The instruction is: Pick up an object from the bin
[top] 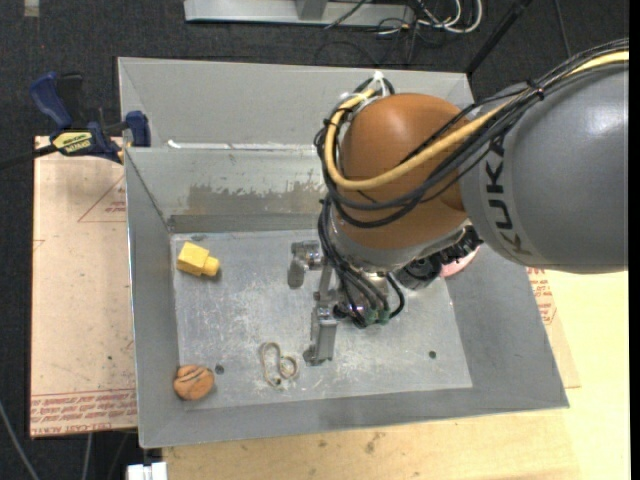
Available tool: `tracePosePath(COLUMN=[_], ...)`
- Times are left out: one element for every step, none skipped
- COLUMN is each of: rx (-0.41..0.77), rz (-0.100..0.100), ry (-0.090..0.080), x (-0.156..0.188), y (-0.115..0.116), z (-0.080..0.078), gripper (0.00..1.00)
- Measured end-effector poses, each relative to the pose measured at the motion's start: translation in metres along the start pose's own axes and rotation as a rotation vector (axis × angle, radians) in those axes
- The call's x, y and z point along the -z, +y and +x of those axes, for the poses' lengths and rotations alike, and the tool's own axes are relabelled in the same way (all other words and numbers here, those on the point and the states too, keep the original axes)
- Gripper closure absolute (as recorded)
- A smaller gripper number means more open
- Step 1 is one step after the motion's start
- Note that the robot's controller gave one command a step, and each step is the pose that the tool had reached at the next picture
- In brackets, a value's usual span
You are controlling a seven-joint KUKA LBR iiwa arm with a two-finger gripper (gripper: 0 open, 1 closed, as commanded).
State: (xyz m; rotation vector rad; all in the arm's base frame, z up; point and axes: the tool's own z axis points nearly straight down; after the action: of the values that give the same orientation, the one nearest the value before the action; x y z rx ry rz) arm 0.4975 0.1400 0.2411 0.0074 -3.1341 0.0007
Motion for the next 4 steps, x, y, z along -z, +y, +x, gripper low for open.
tracePosePath(rx=[-0.004,0.041,0.017,-0.070], rz=[-0.002,-0.002,0.000,-0.003], ry=[-0.008,-0.009,-0.007,-0.015], x=[0.004,-0.014,-0.011,-0.048], y=[-0.001,-0.038,-0.054,-0.058], z=[-0.002,-0.013,-0.006,-0.042], gripper=[0.00,0.00,0.00,0.00])
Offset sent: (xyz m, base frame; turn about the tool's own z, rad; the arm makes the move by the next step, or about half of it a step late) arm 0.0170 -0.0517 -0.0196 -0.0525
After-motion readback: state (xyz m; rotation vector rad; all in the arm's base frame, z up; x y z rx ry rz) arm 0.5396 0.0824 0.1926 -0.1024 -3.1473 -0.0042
